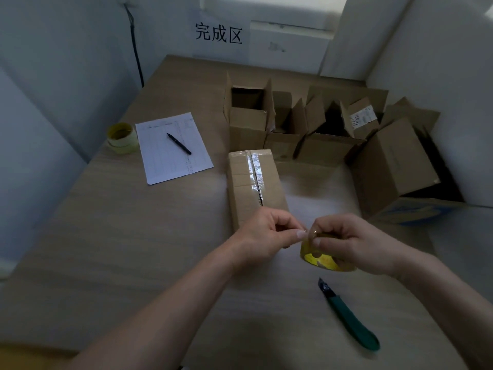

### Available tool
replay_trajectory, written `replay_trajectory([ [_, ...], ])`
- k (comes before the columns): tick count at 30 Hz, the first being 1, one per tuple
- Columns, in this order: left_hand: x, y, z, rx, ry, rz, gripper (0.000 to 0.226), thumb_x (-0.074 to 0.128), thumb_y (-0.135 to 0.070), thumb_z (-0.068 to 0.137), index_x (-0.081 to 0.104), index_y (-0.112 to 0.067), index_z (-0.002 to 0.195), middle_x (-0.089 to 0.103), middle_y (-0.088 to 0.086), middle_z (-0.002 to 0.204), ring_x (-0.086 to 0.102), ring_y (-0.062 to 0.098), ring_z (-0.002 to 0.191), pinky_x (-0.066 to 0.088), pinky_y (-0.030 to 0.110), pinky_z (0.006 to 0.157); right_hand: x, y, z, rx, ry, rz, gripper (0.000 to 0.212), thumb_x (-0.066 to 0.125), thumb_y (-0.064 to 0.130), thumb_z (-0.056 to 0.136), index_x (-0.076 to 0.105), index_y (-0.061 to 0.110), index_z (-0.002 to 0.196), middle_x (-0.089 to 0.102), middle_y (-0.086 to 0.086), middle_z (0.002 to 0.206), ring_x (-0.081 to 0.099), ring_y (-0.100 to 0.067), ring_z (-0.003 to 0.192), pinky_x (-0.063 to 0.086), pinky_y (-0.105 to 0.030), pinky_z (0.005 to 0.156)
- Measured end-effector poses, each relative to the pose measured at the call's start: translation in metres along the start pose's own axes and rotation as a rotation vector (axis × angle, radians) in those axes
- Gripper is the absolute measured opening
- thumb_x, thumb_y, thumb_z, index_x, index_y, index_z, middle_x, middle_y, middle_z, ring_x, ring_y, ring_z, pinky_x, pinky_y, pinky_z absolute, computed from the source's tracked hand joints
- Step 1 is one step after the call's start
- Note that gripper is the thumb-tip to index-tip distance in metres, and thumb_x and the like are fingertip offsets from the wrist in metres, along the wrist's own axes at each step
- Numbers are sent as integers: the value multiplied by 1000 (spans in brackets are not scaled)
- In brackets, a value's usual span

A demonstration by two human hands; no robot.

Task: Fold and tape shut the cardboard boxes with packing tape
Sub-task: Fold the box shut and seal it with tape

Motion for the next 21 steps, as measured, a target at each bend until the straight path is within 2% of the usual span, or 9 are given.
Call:
replay_trajectory([
  [2, -7, 3, -5, 15, -111, 201, 14, 68, -14, 88, 69, -19, 75, 66, -1, 74, 55, 2, 68, 46, 25, 65, 4, -12, 4, 77, 16, -53, 21, 65, 14, 93, 72, 33, 91, 68, 0, 73, 58, -7, 56, 47, -24, 51],
  [4, -10, 14, -17, -13, -230, 378, 20, 67, -17, 86, 63, -23, 68, 60, -6, 67, 50, 3, 61, 40, 24, 59, 15, -30, 3, 168, 76, -3, 28, 69, 23, 90, 65, 38, 114, 72, -4, 80, 66, -11, 63, 52, -22, 57],
  [6, -11, 38, -36, -109, -309, 395, 21, 66, -19, 86, 61, -17, 66, 61, -5, 66, 49, 5, 59, 38, 27, 58, 22, -48, -5, 260, 135, 73, 48, 72, 31, 84, 54, 41, 128, 73, -6, 88, 71, -17, 78, 55, -24, 69],
  [8, -12, 60, -55, -189, -381, 368, 21, 64, -18, 88, 63, -13, 68, 62, -2, 66, 51, 9, 61, 41, 31, 60, 31, -56, -10, 283, 214, 99, 53, 72, 25, 86, 52, 40, 133, 72, -2, 94, 70, -15, 86, 53, -23, 75],
  [10, -19, 71, -67, -216, -470, 354, 22, 63, -15, 89, 62, -13, 67, 60, 0, 67, 53, 12, 64, 41, 31, 61, 33, -67, -10, 320, 224, -62, 50, 70, 24, 89, 52, 41, 133, 68, 5, 98, 70, -10, 84, 52, -19, 71],
  [12, -25, 68, -71, -189, -533, 362, 25, 62, -13, 89, 58, -14, 65, 57, -1, 68, 52, 12, 65, 37, 29, 59, 13, -68, -2, 334, 81, -472, 43, 67, 41, 88, 52, 46, 128, 61, 15, 92, 65, -3, 73, 47, -17, 59],
  [15, -45, 55, -71, -128, -676, 372, 26, 62, -10, 89, 56, -13, 65, 55, 1, 69, 51, 16, 66, 35, 30, 60, -10, -27, 11, 88, -180, -923, 44, 59, 62, 86, 52, 48, 127, 56, 21, 91, 51, 3, 72, 39, -14, 62],
  [18, -63, 48, -67, -91, -765, 399, 25, 62, -8, 90, 54, -12, 66, 55, 4, 71, 52, 21, 68, 37, 34, 62, -16, -10, 18, -141, -239, -951, 45, 57, 60, 88, 55, 43, 129, 67, 13, 94, 50, -1, 72, 42, -18, 63],
  [21, -67, 47, -62, -76, -794, 439, 24, 62, -5, 89, 55, -7, 66, 54, 7, 71, 51, 24, 68, 38, 37, 63, -20, -14, 26, -182, -232, -968, 46, 58, 59, 88, 56, 42, 131, 72, 10, 95, 60, -5, 73, 39, -20, 61],
])
Point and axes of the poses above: each hand's wrist, its own z-axis towards the middle knuckle, its own x-axis out of the palm, y = z × x, the point moved 10 cm from there along z, towards the middle knuckle
